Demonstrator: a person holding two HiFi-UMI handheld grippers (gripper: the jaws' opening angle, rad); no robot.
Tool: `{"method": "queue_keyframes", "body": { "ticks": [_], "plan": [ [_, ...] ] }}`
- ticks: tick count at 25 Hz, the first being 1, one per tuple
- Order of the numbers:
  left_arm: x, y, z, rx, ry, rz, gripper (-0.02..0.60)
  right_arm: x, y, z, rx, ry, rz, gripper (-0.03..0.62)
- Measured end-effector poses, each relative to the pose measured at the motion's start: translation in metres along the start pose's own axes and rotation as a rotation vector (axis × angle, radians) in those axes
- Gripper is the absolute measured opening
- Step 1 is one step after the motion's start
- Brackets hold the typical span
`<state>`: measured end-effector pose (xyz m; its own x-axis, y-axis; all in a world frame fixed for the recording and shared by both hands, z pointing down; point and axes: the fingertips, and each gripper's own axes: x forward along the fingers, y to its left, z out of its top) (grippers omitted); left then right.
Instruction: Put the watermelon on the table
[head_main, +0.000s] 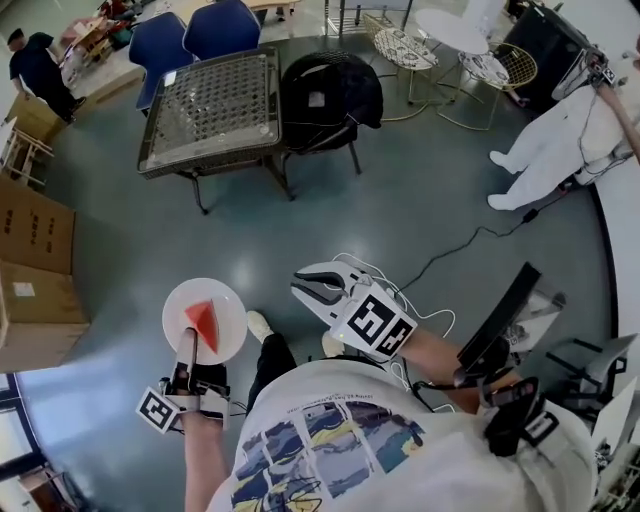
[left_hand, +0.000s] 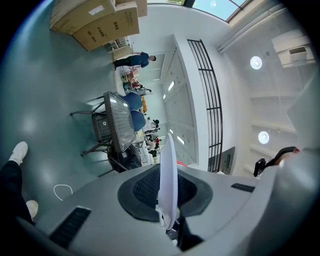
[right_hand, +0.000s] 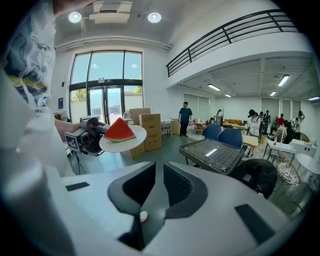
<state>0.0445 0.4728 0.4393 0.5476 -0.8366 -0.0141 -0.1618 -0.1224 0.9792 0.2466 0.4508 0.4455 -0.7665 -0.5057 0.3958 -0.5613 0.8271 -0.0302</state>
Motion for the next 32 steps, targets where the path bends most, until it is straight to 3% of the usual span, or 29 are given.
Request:
{"method": "queue_keyframes", "body": {
  "ticks": [5, 14, 21, 27, 32],
  "plan": [
    [0.027, 0.016, 0.054, -0.005, 0.039, -0.049, 0.031, 0.047, -0.015, 0.024, -0.024, 0.010, -0.051, 0.044],
    [0.062, 0.032, 0.198, 0.006, 0.123, -0.049, 0.029, 0.163, -0.035, 0.130, -0.049, -0.046, -0.158, 0.049],
    [0.100, 0.062, 0.270, -0.012, 0.121, -0.052, 0.029, 0.225, -0.053, 0.147, -0.030, 0.001, -0.160, 0.049],
    [0.157, 0.083, 0.315, -0.022, 0.110, -0.043, 0.029, 0.266, -0.108, 0.155, -0.006, 0.021, -0.155, 0.049],
    [0.225, 0.096, 0.353, -0.015, 0.105, -0.018, 0.029, 0.304, -0.182, 0.176, 0.001, -0.011, -0.150, 0.049]
  ]
}}
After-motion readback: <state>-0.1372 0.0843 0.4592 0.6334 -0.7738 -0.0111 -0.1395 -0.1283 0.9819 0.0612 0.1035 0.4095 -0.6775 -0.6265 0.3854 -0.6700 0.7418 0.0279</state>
